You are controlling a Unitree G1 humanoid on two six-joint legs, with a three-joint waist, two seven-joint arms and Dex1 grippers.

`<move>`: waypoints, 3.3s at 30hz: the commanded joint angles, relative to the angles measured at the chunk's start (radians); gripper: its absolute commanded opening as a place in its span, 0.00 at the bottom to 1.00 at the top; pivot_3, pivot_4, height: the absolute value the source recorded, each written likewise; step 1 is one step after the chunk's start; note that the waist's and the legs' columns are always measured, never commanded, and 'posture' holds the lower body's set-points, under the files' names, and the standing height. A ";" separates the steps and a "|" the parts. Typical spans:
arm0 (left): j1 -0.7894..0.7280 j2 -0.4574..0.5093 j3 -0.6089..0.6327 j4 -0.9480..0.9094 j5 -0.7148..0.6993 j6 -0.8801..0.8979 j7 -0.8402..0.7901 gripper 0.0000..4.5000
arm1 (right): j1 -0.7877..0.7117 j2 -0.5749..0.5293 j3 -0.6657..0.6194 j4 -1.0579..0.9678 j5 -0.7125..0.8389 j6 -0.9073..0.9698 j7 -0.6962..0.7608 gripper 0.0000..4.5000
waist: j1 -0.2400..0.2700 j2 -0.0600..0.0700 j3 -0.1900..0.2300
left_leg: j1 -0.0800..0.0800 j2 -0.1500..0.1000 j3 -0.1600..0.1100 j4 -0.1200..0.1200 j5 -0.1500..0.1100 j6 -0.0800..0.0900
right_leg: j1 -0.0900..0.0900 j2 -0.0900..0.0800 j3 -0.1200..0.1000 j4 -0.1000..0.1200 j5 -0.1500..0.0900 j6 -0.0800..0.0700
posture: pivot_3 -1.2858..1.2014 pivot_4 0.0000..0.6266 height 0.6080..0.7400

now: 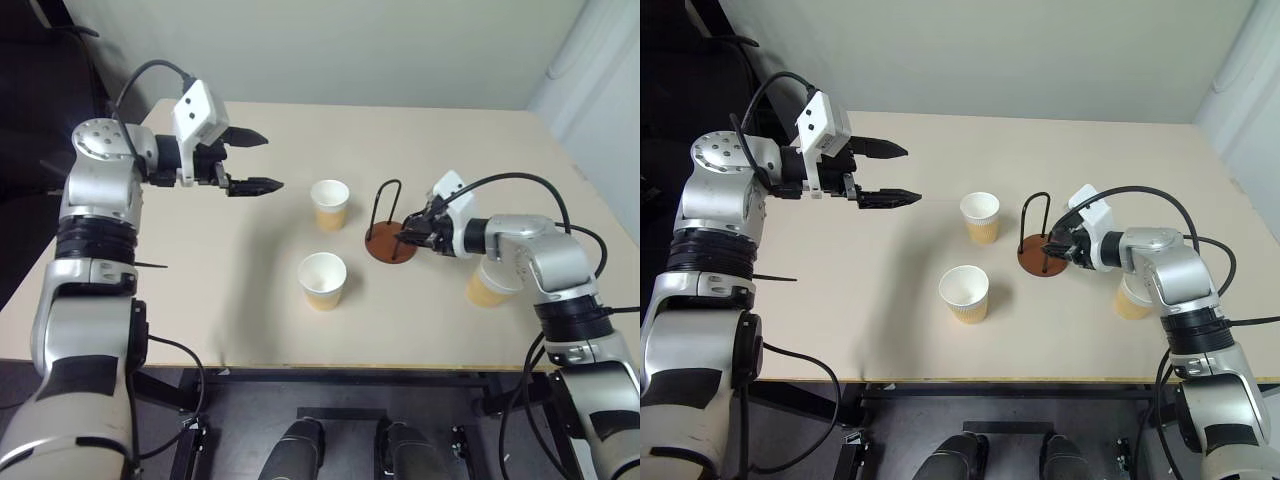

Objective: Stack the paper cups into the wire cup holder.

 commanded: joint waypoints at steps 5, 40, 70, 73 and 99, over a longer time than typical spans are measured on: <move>-0.021 0.018 0.024 -0.033 -0.006 0.002 0.004 1.00 | -0.012 -0.033 -0.006 -0.016 -0.015 -0.013 0.018 0.94 | 0.000 0.000 0.000 | 0.000 0.000 0.000 0.000 0.000 0.000 | 0.000 0.000 0.000 0.000 0.000 0.000 | 0.52 0.24 1.00; -0.104 -0.034 -0.126 0.222 0.277 -0.367 0.178 1.00 | -0.068 -0.360 -0.157 -0.375 0.219 0.106 0.204 1.00 | 0.000 0.000 0.000 | -0.002 0.000 0.000 0.000 0.002 0.002 | -0.001 0.000 0.001 -0.001 -0.001 0.001 | 0.52 0.24 1.00; -0.371 -0.201 -0.358 0.513 0.595 -0.540 0.281 1.00 | -0.139 -0.444 -0.129 -0.306 0.222 0.061 0.298 1.00 | 0.003 0.000 0.000 | -0.006 0.000 0.002 0.001 -0.002 0.006 | -0.004 0.000 0.002 -0.002 -0.004 0.006 | 0.52 0.24 1.00; -0.368 -0.204 -0.361 0.516 0.599 -0.547 0.270 1.00 | -0.136 -0.447 -0.128 -0.306 0.221 0.062 0.300 1.00 | 0.003 0.000 0.000 | -0.006 -0.001 0.003 0.001 -0.002 0.006 | -0.004 0.000 0.002 -0.002 -0.003 0.007 | 0.52 0.24 1.00; -0.302 -0.289 -0.356 0.515 0.595 -0.556 0.280 1.00 | -0.118 -0.452 -0.121 -0.315 0.217 0.069 0.292 1.00 | 0.005 0.000 0.000 | -0.004 -0.001 0.005 0.006 -0.002 0.008 | -0.003 -0.001 0.003 0.003 -0.002 0.010 | 0.52 0.24 1.00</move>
